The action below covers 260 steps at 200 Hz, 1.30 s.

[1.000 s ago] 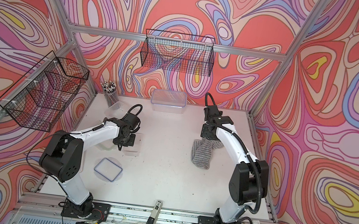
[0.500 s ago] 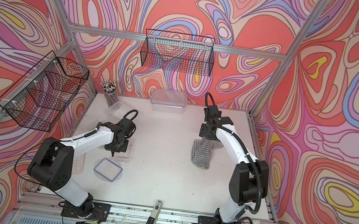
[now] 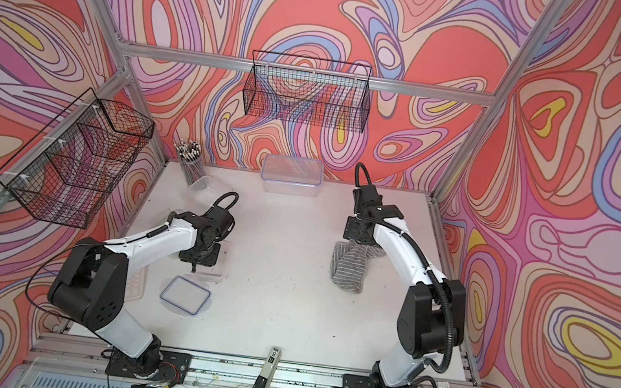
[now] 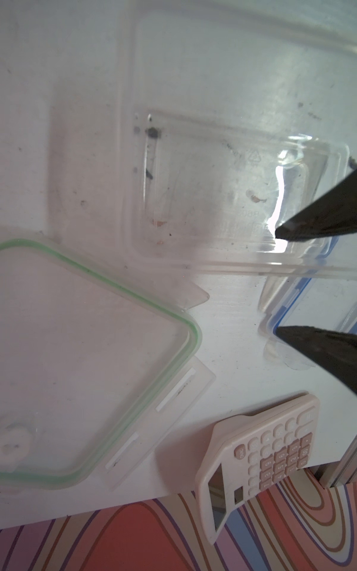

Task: Wipe the insides of the lunch boxes
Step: Place the lunch box at the center of the board, then move the lunch box to the center of the board.

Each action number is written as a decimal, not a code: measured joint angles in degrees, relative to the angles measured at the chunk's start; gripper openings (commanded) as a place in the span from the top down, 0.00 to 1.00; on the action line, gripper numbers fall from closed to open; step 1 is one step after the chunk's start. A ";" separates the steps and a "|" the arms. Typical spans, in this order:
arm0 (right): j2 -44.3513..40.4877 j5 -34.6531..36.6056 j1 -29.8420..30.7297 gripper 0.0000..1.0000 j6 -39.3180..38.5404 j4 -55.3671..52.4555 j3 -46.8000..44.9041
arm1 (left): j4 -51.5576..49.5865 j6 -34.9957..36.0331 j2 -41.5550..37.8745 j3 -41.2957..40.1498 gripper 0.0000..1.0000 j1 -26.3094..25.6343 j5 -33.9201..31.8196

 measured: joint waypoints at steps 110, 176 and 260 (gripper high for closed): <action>-1.46 -6.56 0.00 0.01 0.13 2.89 0.02 | 0.24 1.07 -7.04 10.58 0.15 0.00 5.16; 6.40 -22.23 -0.87 0.02 0.11 14.64 8.48 | 5.25 4.02 8.70 39.89 0.10 0.74 14.32; 28.52 -44.68 -9.27 0.01 13.75 47.98 13.90 | 21.68 -4.59 34.93 55.17 0.03 9.09 29.53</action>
